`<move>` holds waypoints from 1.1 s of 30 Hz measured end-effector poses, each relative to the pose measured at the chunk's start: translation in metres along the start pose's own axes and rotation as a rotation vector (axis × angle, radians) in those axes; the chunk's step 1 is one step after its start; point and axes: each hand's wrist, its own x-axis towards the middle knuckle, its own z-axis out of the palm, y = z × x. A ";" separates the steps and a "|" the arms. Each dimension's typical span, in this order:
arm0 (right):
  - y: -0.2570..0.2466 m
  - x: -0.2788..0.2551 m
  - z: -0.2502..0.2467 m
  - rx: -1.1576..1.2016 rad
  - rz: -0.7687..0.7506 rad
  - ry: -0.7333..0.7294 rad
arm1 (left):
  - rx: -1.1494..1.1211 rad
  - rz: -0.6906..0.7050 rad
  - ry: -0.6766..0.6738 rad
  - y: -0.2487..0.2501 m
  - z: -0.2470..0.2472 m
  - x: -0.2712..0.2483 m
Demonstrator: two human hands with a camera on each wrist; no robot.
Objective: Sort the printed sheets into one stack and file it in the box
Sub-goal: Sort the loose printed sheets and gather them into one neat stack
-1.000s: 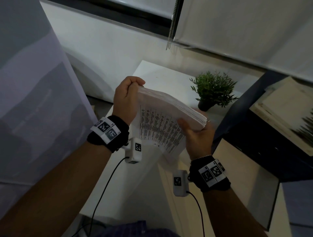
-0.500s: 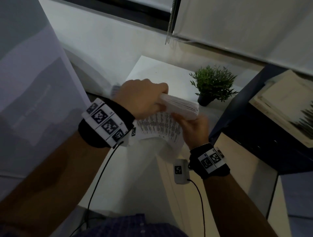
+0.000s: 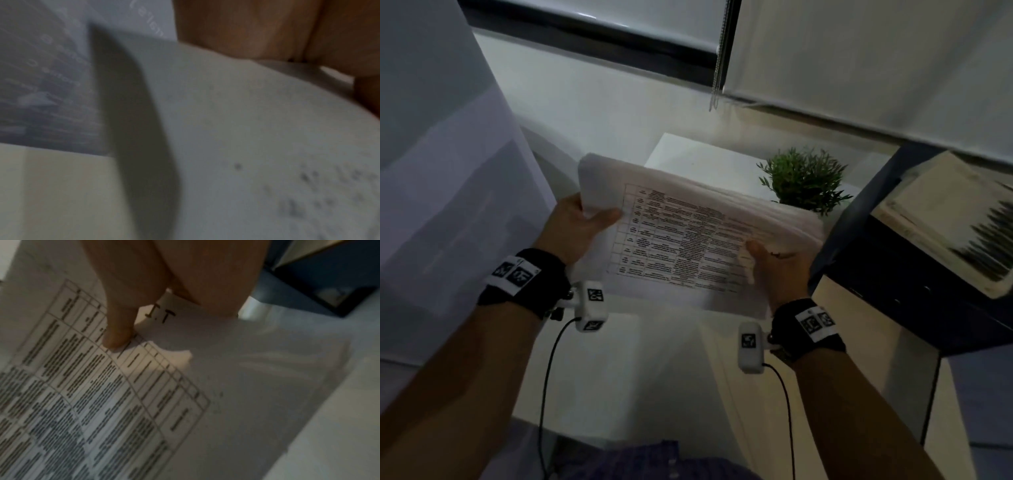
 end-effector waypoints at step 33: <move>0.012 -0.016 0.021 -1.482 -0.713 -0.111 | 1.424 0.279 -0.316 -0.026 0.043 -0.007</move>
